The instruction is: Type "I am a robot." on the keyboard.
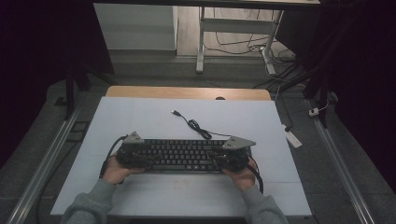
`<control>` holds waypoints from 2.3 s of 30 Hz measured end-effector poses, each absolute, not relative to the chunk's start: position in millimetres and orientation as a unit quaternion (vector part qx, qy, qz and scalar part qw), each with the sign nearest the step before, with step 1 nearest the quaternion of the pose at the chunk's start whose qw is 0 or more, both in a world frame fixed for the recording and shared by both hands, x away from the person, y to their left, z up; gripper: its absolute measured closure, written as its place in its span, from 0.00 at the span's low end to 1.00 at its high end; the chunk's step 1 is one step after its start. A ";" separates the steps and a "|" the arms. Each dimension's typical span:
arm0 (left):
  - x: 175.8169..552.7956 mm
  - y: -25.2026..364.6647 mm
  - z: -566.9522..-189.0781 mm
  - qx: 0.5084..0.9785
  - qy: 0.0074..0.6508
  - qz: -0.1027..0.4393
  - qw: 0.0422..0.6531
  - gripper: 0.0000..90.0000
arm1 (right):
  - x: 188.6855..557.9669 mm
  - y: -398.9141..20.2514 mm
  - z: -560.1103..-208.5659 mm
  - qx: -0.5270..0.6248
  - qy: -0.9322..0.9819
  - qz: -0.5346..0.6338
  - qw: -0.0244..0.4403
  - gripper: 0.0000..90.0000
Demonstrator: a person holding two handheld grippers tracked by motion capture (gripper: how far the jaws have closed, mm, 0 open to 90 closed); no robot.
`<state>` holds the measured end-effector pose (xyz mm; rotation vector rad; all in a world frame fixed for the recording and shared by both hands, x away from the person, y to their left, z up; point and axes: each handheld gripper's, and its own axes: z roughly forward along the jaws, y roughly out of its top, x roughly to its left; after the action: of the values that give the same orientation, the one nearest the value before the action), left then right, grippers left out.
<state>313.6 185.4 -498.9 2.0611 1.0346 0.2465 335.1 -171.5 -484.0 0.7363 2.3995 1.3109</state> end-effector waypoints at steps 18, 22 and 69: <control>313.8 180.8 -500.2 0.821 0.403 0.098 0.393 0.35 | 350.7 -132.2 -487.7 0.239 0.855 0.442 0.127 0.99; 314.0 179.5 -500.6 0.822 0.403 0.099 0.391 0.35 | 355.4 -122.5 -491.5 0.234 0.863 0.429 0.125 0.99; 314.3 179.2 -502.3 0.826 0.401 0.100 0.384 0.34 | 375.5 -80.4 -515.3 0.231 0.881 0.394 0.119 0.99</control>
<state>314.3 179.2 -502.3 2.1057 1.0211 0.2556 375.5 -80.4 -515.3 0.6751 2.5763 1.1531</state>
